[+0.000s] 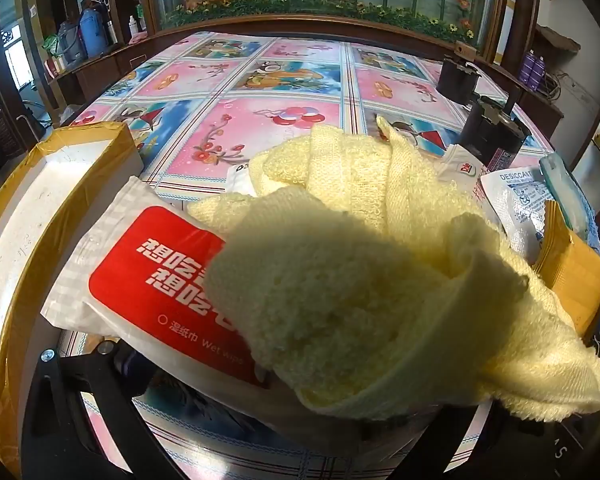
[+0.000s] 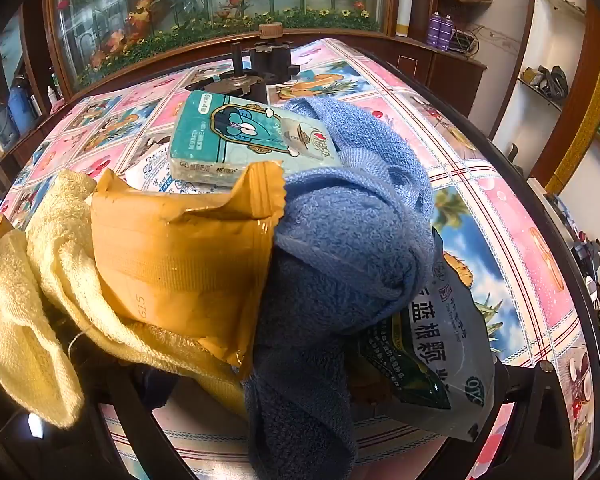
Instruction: Organize soft objects
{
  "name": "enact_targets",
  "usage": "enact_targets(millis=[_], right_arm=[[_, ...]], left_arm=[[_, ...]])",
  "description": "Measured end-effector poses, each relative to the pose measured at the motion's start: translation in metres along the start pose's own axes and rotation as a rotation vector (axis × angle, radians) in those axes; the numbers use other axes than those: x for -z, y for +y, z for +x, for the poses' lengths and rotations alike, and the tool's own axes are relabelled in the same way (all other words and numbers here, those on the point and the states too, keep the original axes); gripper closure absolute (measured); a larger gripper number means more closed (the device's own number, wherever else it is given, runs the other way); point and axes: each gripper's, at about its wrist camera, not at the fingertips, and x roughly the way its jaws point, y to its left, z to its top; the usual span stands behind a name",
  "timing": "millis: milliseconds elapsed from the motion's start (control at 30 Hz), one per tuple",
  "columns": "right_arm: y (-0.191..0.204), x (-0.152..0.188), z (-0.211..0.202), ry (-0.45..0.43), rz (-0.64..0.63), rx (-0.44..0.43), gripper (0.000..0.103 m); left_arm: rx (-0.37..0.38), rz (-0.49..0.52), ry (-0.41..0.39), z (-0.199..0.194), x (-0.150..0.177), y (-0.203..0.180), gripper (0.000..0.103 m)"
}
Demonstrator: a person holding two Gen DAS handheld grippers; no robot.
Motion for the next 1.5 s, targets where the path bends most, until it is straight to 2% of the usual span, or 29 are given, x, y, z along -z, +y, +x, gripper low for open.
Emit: enact_targets(millis=[200, 300, 433, 533, 767, 867, 1000, 1100, 1233, 1333, 1400, 1500], right_arm=[[0.000, 0.001, 0.000, 0.000, 0.000, -0.001, 0.000], [0.000, 0.000, 0.000, 0.000, -0.001, -0.001, 0.000], [0.000, 0.001, 0.000, 0.001, -0.001, -0.001, 0.000], [0.000, 0.001, -0.001, 0.001, -0.001, 0.000, 0.000], [0.000, 0.001, 0.000, 0.002, 0.000, 0.000, 0.000], [0.000, 0.001, 0.000, 0.001, -0.001, -0.001, 0.000], [0.000, 0.000, 0.000, 0.002, 0.000, -0.001, 0.000], [0.000, 0.000, 0.000, 0.002, -0.001, -0.001, 0.000], [0.001, 0.000, 0.000, 0.002, -0.002, 0.000, 0.000], [0.000, 0.001, -0.001, 0.003, -0.022, -0.014, 0.000], [-0.004, 0.002, -0.001, 0.021, -0.061, -0.060, 0.000], [-0.011, 0.003, -0.004, 0.048, -0.070, -0.106, 0.000]], left_arm=[[-0.016, -0.019, 0.010, -0.003, 0.007, 0.004, 0.000], [0.007, 0.012, 0.044, -0.001, 0.003, 0.004, 0.000], [0.038, 0.062, 0.050, -0.005, 0.006, 0.006, 0.000], [0.089, 0.090, 0.095, -0.017, 0.013, 0.013, 0.002], [0.197, 0.057, -0.130, -0.108, 0.029, 0.071, 0.003], [0.202, 0.089, -0.213, -0.143, 0.027, 0.099, 0.003], [0.189, 0.100, -0.265, -0.160, 0.011, 0.128, 0.003], [0.218, 0.060, -0.261, -0.158, 0.006, 0.136, 0.003], [0.349, -0.062, -0.228, -0.141, 0.018, 0.133, 0.003], [0.424, -0.084, -0.116, -0.116, 0.025, 0.118, 0.005], [0.459, -0.084, -0.045, -0.102, 0.025, 0.106, 0.007], [0.490, -0.074, -0.004, -0.091, 0.018, 0.087, 0.007]])
